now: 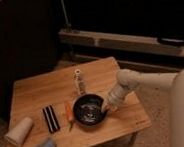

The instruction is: Pick up the ceramic bowl

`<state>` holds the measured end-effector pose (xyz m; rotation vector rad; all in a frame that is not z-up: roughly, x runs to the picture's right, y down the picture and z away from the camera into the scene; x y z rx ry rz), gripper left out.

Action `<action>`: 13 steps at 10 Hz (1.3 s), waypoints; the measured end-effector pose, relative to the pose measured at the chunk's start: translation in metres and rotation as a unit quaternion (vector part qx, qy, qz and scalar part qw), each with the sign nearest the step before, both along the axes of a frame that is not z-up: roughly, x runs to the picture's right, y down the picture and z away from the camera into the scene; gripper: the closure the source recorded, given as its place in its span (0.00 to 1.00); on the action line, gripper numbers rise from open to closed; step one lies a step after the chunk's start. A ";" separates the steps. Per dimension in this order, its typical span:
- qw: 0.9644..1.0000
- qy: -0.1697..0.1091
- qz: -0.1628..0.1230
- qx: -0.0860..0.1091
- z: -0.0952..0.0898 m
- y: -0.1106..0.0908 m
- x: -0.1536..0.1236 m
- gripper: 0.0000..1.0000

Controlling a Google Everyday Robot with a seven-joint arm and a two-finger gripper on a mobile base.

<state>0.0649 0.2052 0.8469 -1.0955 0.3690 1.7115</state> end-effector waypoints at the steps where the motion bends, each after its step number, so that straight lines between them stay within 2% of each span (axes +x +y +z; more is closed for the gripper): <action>1: 1.000 0.000 0.000 0.000 0.000 0.000 0.000 1.00; 9: 1.000 0.000 0.000 0.000 0.000 0.000 0.000 1.00; 10: 1.000 0.000 0.000 0.000 0.000 0.000 0.000 0.96; 12: 1.000 0.000 0.000 0.000 0.000 0.000 0.000 0.79; 13: 1.000 0.000 0.000 0.000 0.000 0.000 0.000 0.65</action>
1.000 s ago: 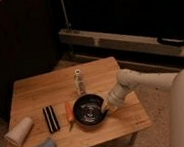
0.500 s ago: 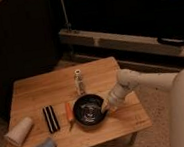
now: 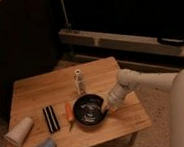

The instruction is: Pick up the ceramic bowl

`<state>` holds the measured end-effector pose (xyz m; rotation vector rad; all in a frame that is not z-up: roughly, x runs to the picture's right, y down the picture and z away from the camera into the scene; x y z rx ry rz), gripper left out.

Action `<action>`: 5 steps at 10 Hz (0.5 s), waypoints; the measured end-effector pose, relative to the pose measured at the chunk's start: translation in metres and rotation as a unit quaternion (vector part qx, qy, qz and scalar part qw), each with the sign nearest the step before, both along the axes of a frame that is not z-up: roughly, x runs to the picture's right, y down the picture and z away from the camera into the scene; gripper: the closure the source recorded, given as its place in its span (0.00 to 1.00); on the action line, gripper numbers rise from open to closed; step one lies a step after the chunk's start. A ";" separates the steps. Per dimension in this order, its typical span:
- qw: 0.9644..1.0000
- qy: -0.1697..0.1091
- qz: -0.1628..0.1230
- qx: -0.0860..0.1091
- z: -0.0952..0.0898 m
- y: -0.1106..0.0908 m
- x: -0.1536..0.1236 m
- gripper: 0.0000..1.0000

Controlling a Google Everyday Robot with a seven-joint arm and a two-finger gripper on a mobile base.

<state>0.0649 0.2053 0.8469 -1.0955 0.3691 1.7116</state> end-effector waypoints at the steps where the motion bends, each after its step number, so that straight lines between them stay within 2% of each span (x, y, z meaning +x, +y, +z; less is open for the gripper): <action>1: 1.000 0.000 0.000 0.000 0.000 0.000 0.000 0.54; 2: 1.000 0.000 0.000 0.000 0.000 0.000 0.000 0.46; 3: 1.000 0.000 0.000 0.000 0.000 0.000 0.001 0.32; 5: 1.000 0.001 -0.001 -0.001 0.000 0.001 0.001 0.21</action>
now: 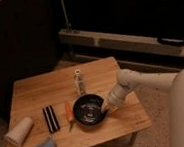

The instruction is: Pick up the ceramic bowl

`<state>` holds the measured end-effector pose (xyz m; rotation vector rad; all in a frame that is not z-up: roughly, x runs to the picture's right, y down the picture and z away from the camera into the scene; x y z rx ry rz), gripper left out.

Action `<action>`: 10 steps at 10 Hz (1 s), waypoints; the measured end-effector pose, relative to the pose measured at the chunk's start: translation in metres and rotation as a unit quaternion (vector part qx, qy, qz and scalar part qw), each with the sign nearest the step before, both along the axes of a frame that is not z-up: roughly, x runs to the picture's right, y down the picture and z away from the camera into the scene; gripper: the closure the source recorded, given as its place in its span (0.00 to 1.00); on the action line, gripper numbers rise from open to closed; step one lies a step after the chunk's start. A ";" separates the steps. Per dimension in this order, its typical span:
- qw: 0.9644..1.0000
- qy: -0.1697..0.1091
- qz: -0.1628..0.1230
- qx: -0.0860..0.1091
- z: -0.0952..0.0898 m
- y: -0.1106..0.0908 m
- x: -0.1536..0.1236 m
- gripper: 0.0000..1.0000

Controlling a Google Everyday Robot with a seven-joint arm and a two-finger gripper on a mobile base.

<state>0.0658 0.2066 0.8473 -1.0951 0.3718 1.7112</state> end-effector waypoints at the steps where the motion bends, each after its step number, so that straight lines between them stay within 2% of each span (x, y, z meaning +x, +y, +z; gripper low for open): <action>1: 1.000 0.001 -0.002 0.001 0.001 0.000 0.001 0.20; 10: 1.000 -0.001 0.001 0.001 0.000 -0.001 -0.001 0.20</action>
